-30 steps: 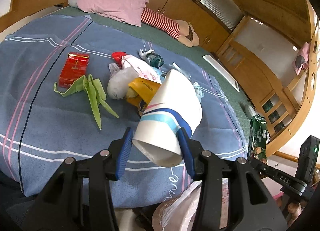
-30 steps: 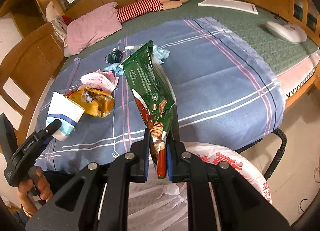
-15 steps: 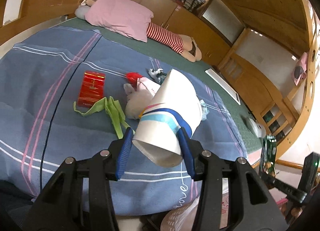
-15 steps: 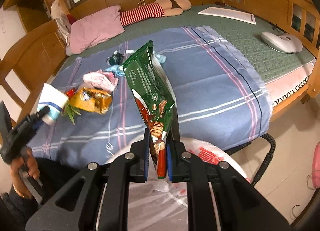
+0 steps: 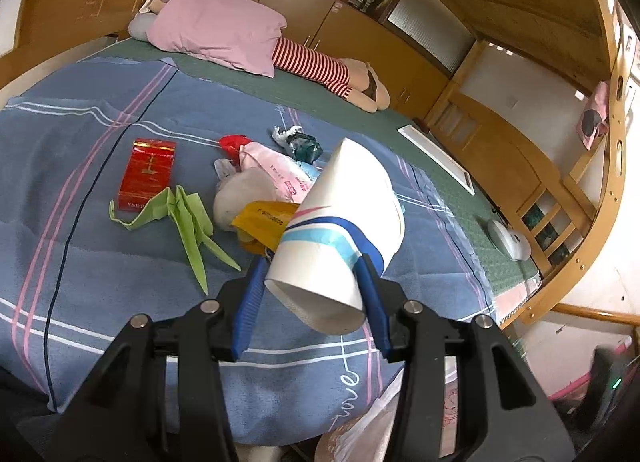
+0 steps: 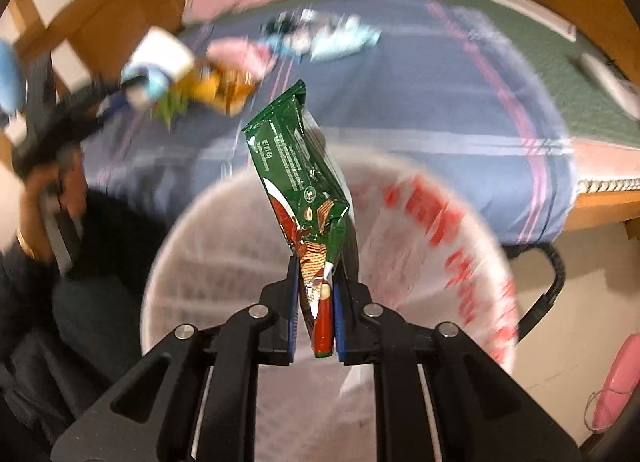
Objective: Collect trash
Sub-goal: 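Carry the green snack packet over the white bag and open the right gripper, then lower the paper cup into the white bag and open the left gripper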
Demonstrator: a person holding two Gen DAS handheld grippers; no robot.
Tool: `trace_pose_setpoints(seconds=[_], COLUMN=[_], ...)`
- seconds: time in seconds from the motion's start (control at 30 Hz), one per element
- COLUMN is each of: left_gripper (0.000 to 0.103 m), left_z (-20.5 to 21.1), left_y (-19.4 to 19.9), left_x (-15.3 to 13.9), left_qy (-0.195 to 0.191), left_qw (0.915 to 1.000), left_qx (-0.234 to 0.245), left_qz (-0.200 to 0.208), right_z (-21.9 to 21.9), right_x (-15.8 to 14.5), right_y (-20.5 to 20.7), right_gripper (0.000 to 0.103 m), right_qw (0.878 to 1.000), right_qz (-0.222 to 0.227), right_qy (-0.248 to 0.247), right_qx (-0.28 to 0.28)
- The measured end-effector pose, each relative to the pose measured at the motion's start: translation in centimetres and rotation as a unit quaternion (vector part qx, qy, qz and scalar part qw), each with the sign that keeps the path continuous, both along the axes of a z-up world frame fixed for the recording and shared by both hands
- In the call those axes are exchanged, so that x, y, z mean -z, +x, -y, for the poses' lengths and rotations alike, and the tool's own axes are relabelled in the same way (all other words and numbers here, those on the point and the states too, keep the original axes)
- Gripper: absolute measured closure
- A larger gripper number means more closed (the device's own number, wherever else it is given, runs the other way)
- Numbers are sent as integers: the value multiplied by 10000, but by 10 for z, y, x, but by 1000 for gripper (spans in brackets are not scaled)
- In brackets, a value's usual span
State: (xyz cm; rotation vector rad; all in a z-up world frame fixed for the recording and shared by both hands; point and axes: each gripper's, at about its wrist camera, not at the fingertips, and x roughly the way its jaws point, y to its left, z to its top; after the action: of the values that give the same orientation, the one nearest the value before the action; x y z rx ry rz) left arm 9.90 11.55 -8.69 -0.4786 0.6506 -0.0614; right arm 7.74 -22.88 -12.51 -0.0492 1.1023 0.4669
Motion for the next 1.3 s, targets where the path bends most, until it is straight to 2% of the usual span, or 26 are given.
trace_pose_setpoints(seconds=[0.03, 0.1, 0.13, 0.17, 0.37, 0.43, 0.5, 0.53, 0.6, 0.67, 0.7, 0.8, 0.83, 0.87, 0.9, 0.93, 0.97, 1.07, 1.13, 1.17, 1.2, 1.23, 1.27, 1.3], left_gripper=[56, 56, 56, 56, 56, 56, 56, 56, 56, 56, 56, 55, 55, 52, 42, 27, 19, 17, 17, 17, 14, 12, 10, 8], left_z=[1, 3, 4, 4, 4, 7, 18, 32, 52, 80, 92, 132, 146, 152, 157, 158, 155, 132, 110, 101, 88, 72, 56, 41], left_y=[0, 1, 1, 1, 1, -4, -11, -16, -22, -28, -31, -39, -41, -41, -40, -37, -34, -26, -24, -22, -23, -25, -28, -32], left_x=[0, 1, 1, 1, 1, -1, 0, 1, 3, 7, 9, 16, 22, 25, 28, 31, 33, 33, 29, 27, 24, 20, 16, 14], left_qy=[3, 37, 48, 54, -3, -244, -577, -615, -627, -604, -543, -302, -292, -194, -48, 81, 65, -201, -230, -220, -156, 2, 100, 124], left_qw=[10000, 10000, 10000, 10000, 10000, 9989, 9937, 9891, 9818, 9684, 9606, 9282, 9119, 9077, 9062, 9099, 9137, 9336, 9599, 9699, 9816, 9932, 9988, 9996], left_qx=[2, 13, 15, 20, 89, 366, 930, 1318, 1782, 2420, 2727, 3702, 4071, 4158, 4178, 4077, 3981, 3488, 2720, 2363, 1855, 1120, 422, -202], left_qz=[-9, -20, -23, -26, -1, 142, 226, 224, 218, 102, 17, -214, -421, -534, -647, -767, -809, -797, -637, -548, -434, -316, -235, -158], right_z=[-1, -3, -5, -6, -7, -3, 3, 8, 21, 36, 42, 61, 66, 68, 71, 73, 74, 73, 67, 65, 59, 52, 45, 39], right_x=[9, 21, 24, 23, -1, -13, -24, -29, -38, -48, -51, -60, -61, -62, -63, -62, -61, -57, -56, -57, -56, -55, -54, -54], right_y=[-1, -1, 0, 0, 4, 5, 5, 5, 6, 8, 8, 7, 8, 9, 9, 10, 10, 12, 13, 13, 16, 20, 25, 29], right_gripper=[86, 67, 48, 38, 36, 36, 36, 36, 36, 36, 35, 35, 35, 33, 31, 29, 29, 29, 28, 28, 28, 28, 28, 28], right_qw=[9999, 9996, 9995, 9997, 9978, 9958, 9931, 9916, 9869, 9802, 9777, 9709, 9696, 9689, 9677, 9664, 9656, 9656, 9668, 9673, 9688, 9708, 9728, 9743], right_qz=[-109, -288, -313, -241, 195, 422, 606, 684, 875, 1056, 1118, 1286, 1324, 1348, 1380, 1387, 1367, 1299, 1284, 1284, 1272, 1244, 1212, 1188], right_qy=[-32, 17, 11, 52, 601, 734, 884, 948, 1105, 1289, 1347, 1432, 1426, 1420, 1421, 1449, 1498, 1566, 1542, 1514, 1437, 1321, 1214, 1160], right_qx=[-16, -7, 37, 67, 209, 351, 476, 546, 790, 1074, 1162, 1422, 1481, 1511, 1561, 1606, 1626, 1619, 1583, 1576, 1570, 1571, 1557, 1520])
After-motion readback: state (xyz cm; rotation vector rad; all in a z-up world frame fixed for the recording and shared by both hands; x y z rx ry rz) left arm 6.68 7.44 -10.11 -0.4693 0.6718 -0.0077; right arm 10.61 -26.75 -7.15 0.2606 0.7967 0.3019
